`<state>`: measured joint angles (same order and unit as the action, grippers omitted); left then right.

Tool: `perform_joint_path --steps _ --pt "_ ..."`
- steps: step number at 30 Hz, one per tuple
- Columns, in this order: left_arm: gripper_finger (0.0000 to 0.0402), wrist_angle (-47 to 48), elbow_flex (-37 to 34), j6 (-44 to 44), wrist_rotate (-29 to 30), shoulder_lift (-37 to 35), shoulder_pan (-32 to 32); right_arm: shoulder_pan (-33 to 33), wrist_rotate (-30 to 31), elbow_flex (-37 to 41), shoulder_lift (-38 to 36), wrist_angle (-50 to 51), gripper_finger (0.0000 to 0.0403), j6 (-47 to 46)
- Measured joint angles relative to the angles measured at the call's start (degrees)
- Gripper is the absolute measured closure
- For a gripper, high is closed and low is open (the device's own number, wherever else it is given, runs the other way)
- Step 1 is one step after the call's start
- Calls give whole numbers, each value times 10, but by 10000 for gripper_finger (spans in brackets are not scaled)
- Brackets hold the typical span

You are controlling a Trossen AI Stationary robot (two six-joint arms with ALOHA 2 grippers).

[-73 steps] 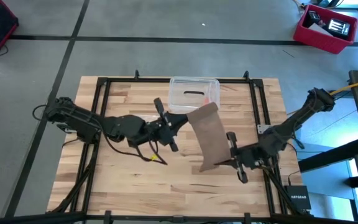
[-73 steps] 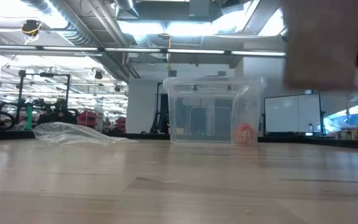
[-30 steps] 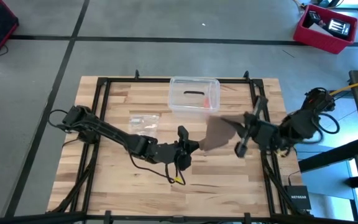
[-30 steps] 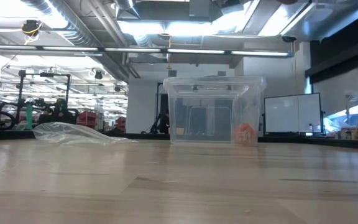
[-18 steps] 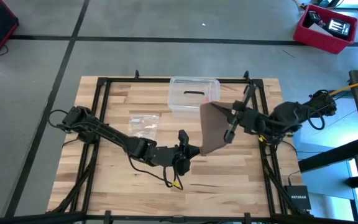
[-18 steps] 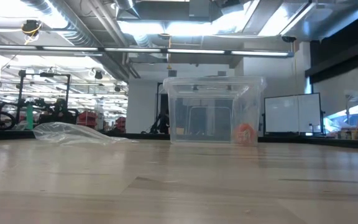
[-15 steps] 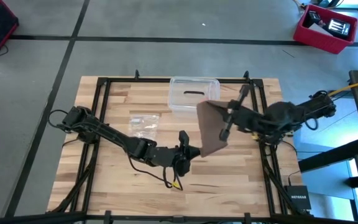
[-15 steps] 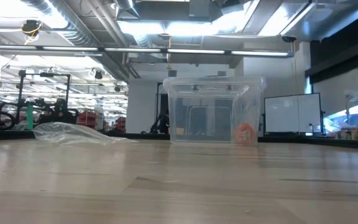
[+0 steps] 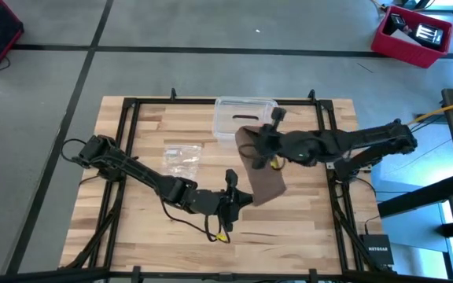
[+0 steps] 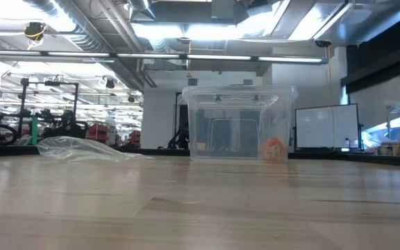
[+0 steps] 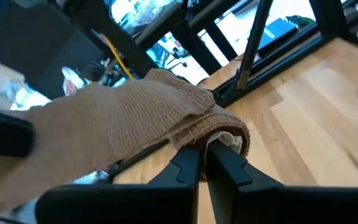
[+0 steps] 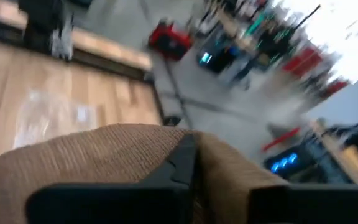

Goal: Roll bandage
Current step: Roll the brown bandage

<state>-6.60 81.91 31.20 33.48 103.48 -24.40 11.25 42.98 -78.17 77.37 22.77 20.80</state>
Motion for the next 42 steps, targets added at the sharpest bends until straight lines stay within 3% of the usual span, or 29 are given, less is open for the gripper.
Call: perform_joint_path --steps 8,13,18,23,28,34,42 --pt "396 23 0 -91 -2 0 0 -50 -228 0 31 112 232 -128" --pt "396 86 0 -211 -9 5 17 -69 -363 0 35 148 166 -167" --pt "396 76 -12 -276 -29 18 20 -68 -342 0 35 144 132 -166" --pt "396 32 -26 -305 -66 42 16 -71 -304 0 44 138 126 -192" --pt "396 37 -27 -343 -67 62 15 -72 -392 16 74 149 122 -213" --pt "396 41 -28 -387 -61 73 18 -78 -396 46 116 147 95 -251" --pt "396 44 -27 -416 -57 95 20 -73 -461 47 122 162 88 -229"
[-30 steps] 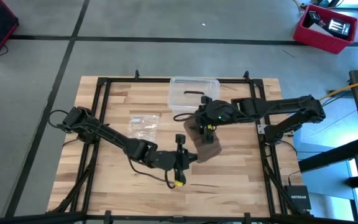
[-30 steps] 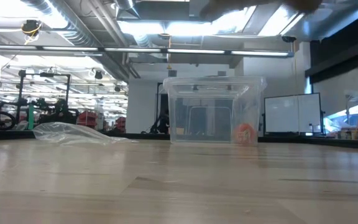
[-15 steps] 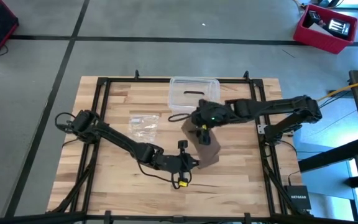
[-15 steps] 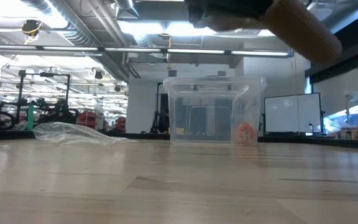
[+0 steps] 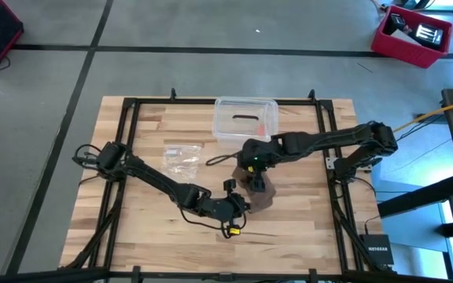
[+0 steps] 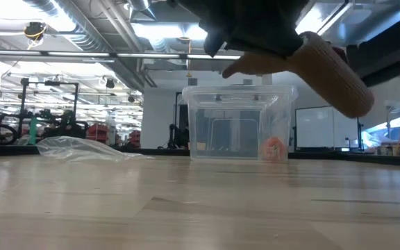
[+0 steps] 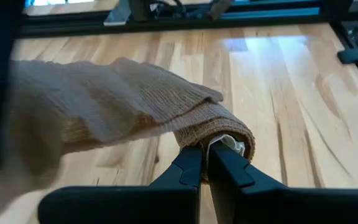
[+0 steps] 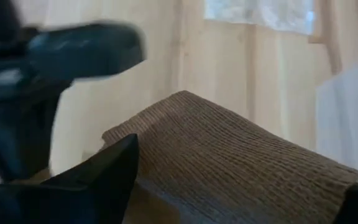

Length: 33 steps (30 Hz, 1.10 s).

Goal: Roll bandage
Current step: Roll the brown bandage

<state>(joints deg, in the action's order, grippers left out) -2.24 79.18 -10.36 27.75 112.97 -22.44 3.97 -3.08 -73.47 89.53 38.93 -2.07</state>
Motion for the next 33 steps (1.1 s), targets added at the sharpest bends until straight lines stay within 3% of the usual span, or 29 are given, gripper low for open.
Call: perform_joint_path --steps 7,13,15,21,33 --pt "396 -2 0 18 -2 2 -2 1 8 -2 -9 8 90 40" --pt "396 0 0 18 -1 2 -1 2 65 -2 -9 -14 91 40" --pt "396 0 0 19 -1 2 -2 2 54 -2 -9 -17 91 39" --pt "396 -1 0 20 -3 2 -5 2 -54 -2 -9 -2 91 39" --pt "396 -2 0 26 -4 2 -5 2 -36 -33 -86 37 91 37"
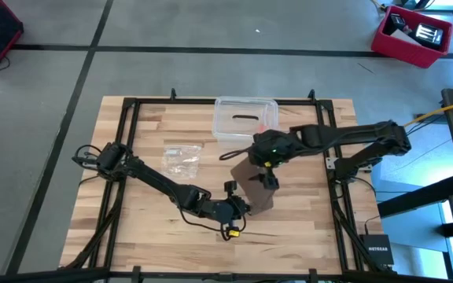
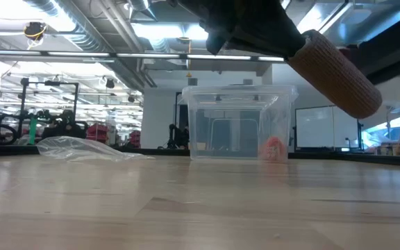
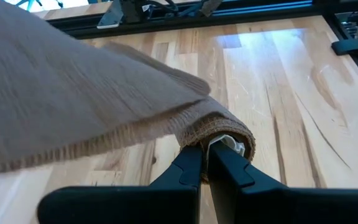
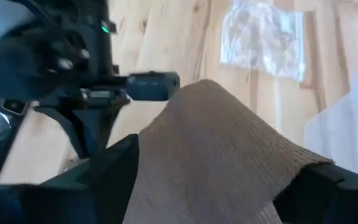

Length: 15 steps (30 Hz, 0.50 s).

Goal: Roll bandage
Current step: Roll the brown bandage

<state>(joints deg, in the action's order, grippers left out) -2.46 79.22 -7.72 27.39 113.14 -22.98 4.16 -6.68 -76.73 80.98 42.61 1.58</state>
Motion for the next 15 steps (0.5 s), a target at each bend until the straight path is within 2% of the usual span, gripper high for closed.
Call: perform_joint_path --steps 3,7,11,15 --pt "396 0 0 4 0 0 0 -1 3 -3 -13 4 91 0" --pt "396 -1 0 4 0 0 0 -1 44 -3 -14 10 91 -1" --pt "396 -22 0 33 2 0 -5 -1 93 10 -3 -27 91 -79" --pt "396 -62 1 85 2 0 -16 -1 108 33 11 -65 91 -134"
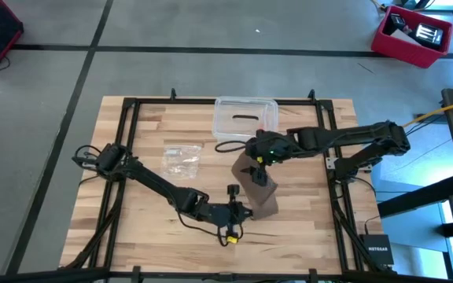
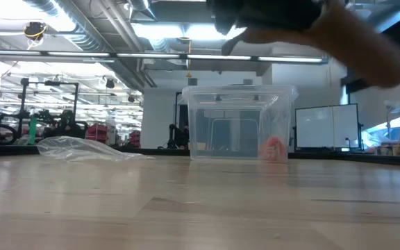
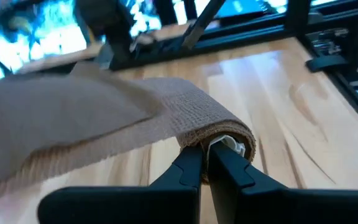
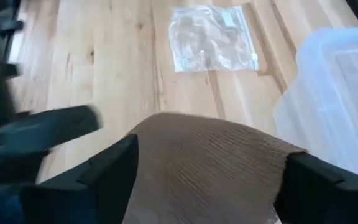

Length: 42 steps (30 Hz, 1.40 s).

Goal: Roll bandage
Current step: Roll the brown bandage

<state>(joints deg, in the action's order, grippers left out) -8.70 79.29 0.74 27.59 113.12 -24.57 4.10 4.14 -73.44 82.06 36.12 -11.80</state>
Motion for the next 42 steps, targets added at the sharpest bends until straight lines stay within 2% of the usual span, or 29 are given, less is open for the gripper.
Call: perform_joint_path --steps 7,11,14,19,23,26,27,34,37,42 --pt "396 -35 0 77 1 0 -18 0 53 7 34 -5 91 -15" --pt "396 -45 0 118 3 0 -27 0 29 8 42 -4 91 5" --pt "396 -44 0 138 26 0 -33 0 15 -1 39 18 91 16" --pt "396 -47 10 206 50 -2 -43 0 -21 -60 19 60 91 45" --pt "396 -52 25 267 63 -4 -45 0 -22 -95 9 62 91 71" --pt "396 -56 25 255 124 -4 -45 0 -19 -109 7 61 91 80" --pt "396 -54 25 247 128 -3 -44 0 -13 -110 7 61 91 80" --pt "396 -51 11 211 114 3 -44 0 -13 -66 15 24 91 58" --pt "396 -52 10 203 116 3 -48 0 -24 -40 22 39 91 57" --pt "396 -25 10 176 120 3 -52 0 -120 -39 9 97 91 40"
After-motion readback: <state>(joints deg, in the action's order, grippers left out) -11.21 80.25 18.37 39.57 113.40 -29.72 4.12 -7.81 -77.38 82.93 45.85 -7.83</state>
